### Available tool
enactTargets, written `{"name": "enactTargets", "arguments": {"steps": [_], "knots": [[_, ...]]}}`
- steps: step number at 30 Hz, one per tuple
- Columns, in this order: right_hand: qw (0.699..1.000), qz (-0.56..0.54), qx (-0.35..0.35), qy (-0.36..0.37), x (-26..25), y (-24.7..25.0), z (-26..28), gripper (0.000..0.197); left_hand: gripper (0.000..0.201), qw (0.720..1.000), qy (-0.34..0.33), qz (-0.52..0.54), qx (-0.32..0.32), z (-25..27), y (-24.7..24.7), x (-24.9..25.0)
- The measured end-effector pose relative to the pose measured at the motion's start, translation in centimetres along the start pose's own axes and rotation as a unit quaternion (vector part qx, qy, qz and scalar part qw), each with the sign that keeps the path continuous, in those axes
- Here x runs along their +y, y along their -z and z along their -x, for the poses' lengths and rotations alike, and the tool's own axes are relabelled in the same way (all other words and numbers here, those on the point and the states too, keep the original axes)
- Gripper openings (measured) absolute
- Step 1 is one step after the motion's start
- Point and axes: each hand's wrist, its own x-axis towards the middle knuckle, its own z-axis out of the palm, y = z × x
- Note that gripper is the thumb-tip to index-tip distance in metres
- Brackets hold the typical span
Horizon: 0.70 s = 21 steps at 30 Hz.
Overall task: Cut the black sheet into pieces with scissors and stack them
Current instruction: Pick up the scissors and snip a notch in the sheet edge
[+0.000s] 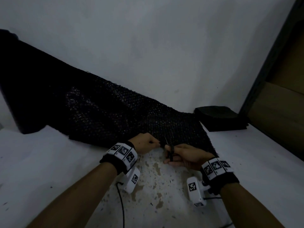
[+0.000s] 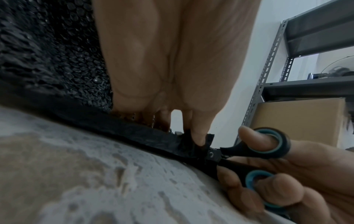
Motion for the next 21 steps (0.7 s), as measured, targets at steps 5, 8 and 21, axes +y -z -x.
{"name": "enactTargets", "arguments": {"steps": [5, 8, 21], "knots": [[1.000, -0.012, 0.012, 0.007, 0.28, -0.10, -0.23, 0.030, 0.026, 1.000, 0.000, 0.001, 0.003, 0.04, 0.00, 0.18], [1.000, -0.018, 0.013, 0.004, 0.29, -0.22, -0.21, 0.030, 0.033, 1.000, 0.002, 0.004, -0.001, 0.15, 0.05, 0.34], [1.000, -0.009, 0.008, -0.006, -0.49, -0.45, -0.20, 0.036, 0.040, 1.000, -0.018, 0.011, -0.006, 0.32, 0.17, 0.21]]}}
